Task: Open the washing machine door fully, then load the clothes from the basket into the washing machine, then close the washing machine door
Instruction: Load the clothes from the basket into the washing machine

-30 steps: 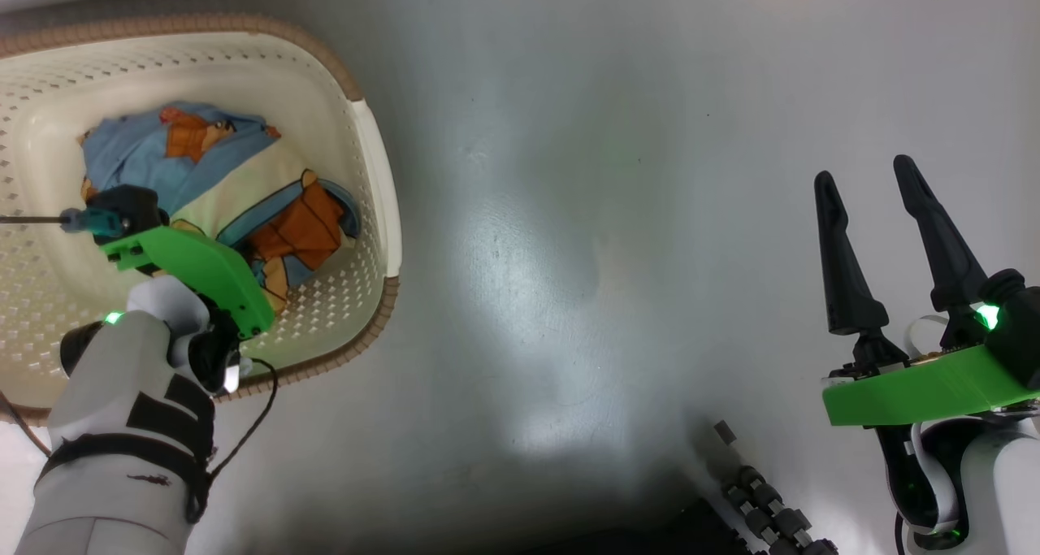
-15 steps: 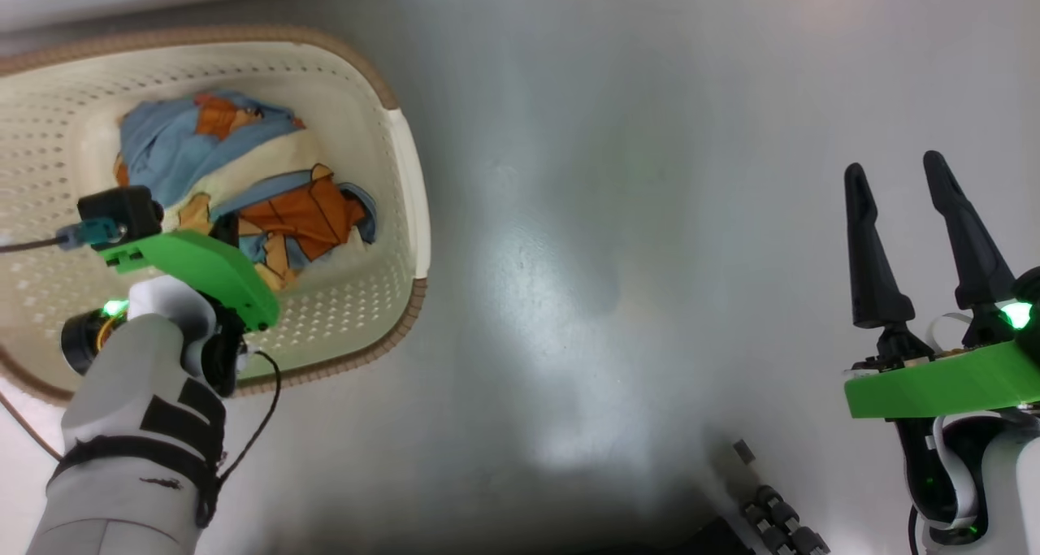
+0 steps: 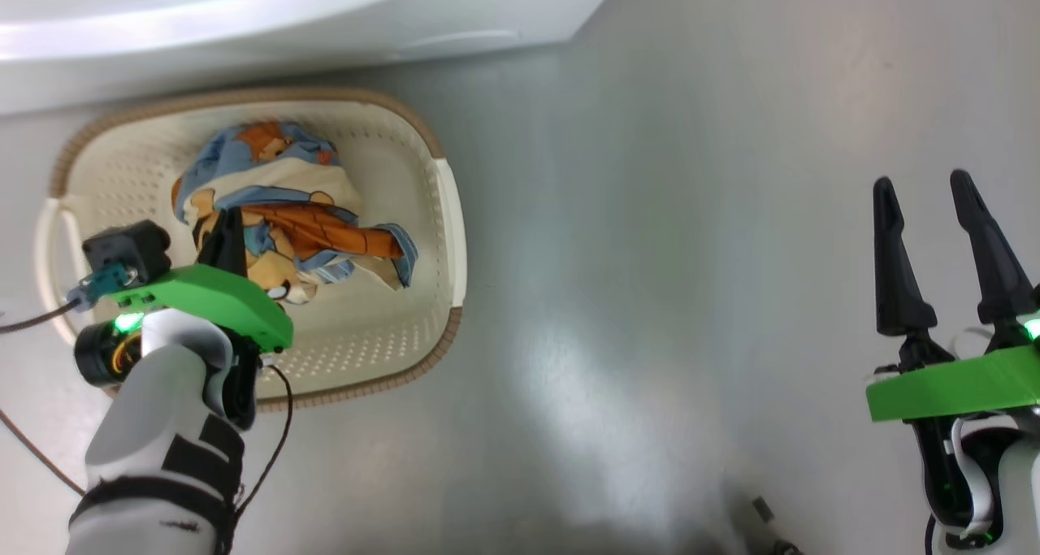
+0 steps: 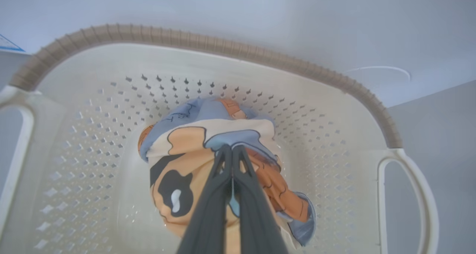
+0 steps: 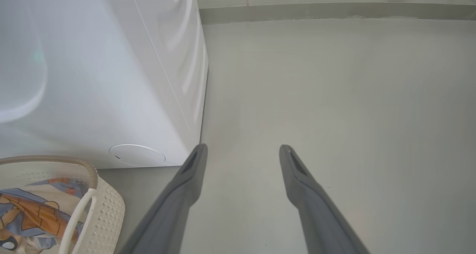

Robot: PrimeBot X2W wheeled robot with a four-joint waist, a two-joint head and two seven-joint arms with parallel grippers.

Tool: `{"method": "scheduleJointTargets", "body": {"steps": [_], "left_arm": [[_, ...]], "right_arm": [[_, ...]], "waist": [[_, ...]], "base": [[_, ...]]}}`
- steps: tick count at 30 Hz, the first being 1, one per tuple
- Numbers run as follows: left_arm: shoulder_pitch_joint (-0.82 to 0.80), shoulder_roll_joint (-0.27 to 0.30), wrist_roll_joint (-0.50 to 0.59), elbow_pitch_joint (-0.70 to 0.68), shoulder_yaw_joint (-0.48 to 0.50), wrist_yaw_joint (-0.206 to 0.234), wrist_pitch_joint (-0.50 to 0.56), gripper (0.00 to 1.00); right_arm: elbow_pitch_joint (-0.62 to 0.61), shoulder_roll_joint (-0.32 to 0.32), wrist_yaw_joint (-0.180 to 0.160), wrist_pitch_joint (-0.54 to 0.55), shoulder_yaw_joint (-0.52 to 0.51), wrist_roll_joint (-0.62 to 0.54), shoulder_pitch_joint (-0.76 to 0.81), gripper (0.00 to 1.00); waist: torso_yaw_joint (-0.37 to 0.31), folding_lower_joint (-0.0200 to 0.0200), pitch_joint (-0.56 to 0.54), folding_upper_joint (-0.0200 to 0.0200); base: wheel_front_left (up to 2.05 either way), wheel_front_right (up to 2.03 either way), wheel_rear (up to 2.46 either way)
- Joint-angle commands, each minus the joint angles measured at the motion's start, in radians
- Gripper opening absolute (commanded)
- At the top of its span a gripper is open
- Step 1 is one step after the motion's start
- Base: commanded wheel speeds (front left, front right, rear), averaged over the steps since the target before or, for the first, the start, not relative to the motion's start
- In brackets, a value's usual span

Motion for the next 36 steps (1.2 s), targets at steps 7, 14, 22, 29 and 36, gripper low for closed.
{"method": "scheduleJointTargets", "body": {"steps": [7,14,22,29,36], "left_arm": [[0.210,0.049,0.082,-0.296,0.100,0.045,-0.013,0.00],[0.378,0.039,0.155,-0.497,0.171,0.064,-0.014,0.00],[0.544,0.019,0.208,-0.650,0.213,0.081,-0.014,0.00],[0.683,0.006,0.222,-0.734,0.216,0.094,-0.014,0.00],[0.788,-0.010,0.215,-0.786,0.206,0.109,-0.004,0.00]], "right_arm": [[0.001,-0.006,0.004,0.006,0.001,-0.001,0.067,1.00],[0.028,-0.006,0.004,0.015,0.008,0.000,0.098,1.00],[0.053,-0.006,0.004,0.033,0.025,-0.009,0.141,1.00],[0.069,-0.009,0.004,0.054,0.043,-0.017,0.179,1.00],[0.081,-0.031,0.004,0.076,0.048,-0.006,0.227,1.00]], "waist": [[0.029,0.0000,-0.180,0.0000],[0.022,0.0000,-0.307,0.0000],[0.016,0.0000,-0.448,0.0000],[0.006,0.0000,-0.565,0.0000],[0.020,0.0000,-0.679,0.0000]], "base": [[0.00,0.00,0.00],[0.00,0.00,0.00],[0.00,0.00,0.00],[0.00,0.00,0.00],[0.00,0.00,0.00]]}}
